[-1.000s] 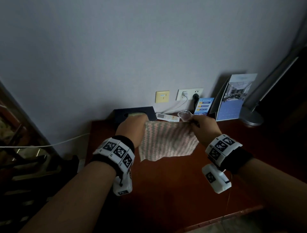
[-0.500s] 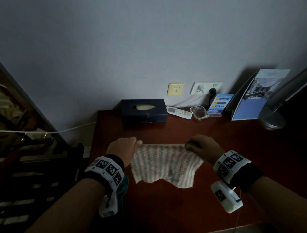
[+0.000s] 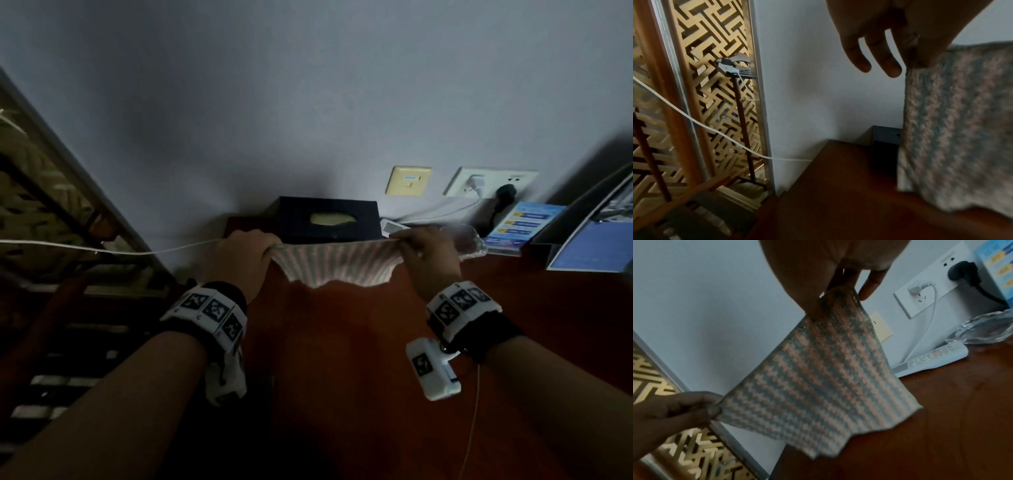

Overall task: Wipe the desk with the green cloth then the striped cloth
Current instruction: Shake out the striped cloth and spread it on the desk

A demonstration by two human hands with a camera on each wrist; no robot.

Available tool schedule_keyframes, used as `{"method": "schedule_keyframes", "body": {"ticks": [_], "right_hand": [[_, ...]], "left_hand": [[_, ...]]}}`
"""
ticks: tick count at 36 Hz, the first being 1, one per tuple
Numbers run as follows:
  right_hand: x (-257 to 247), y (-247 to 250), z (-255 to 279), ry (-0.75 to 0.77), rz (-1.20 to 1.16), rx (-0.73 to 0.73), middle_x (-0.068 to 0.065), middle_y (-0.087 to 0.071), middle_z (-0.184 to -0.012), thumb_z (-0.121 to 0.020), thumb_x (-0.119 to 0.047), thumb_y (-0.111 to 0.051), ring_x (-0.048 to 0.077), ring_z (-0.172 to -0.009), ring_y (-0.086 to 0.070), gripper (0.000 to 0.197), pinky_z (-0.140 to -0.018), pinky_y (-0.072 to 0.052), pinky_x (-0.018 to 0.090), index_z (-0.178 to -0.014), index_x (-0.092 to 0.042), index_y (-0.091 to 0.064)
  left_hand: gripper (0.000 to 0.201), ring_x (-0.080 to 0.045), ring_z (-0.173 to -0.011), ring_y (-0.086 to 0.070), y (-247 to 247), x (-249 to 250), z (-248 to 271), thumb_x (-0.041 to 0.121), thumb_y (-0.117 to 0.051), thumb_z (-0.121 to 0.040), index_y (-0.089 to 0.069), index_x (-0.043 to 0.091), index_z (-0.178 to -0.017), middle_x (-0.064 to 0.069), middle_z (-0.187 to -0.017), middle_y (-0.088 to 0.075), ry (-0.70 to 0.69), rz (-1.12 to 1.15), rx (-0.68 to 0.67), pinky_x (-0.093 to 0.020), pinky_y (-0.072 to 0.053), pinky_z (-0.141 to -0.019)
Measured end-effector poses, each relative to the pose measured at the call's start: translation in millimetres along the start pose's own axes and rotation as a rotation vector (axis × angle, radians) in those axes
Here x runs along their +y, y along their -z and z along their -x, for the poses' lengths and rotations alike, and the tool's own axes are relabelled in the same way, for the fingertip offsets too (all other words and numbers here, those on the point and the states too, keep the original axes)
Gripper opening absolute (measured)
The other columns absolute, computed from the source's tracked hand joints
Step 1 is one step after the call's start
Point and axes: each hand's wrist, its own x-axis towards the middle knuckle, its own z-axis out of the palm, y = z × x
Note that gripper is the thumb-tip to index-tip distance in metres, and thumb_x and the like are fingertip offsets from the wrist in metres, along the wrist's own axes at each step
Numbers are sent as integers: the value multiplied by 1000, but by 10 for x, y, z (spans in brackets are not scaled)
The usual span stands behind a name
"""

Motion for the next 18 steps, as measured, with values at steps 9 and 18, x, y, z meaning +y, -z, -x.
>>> {"method": "schedule_keyframes", "body": {"ticks": [9, 18], "right_hand": [[298, -463, 284, -53, 127, -189, -12, -41, -85, -89, -20, -59, 22, -98, -39, 23, -78, -24, 26, -104, -32, -72], [603, -780, 777, -100, 205, -390, -2, -56, -94, -91, -19, -55, 27, -98, -47, 27, -74, -31, 31, -110, -33, -68]], "left_hand": [[55, -31, -96, -63, -552, -207, 307, 23, -23, -83, -70, 14, -108, -13, -104, -69, 147, -6, -189, -41, -46, -92], [44, -18, -120, -50, -972, -327, 668, 11, -34, -96, -53, 28, -132, 1, -133, -55, 246, -86, -508, -33, -32, -107]]}}
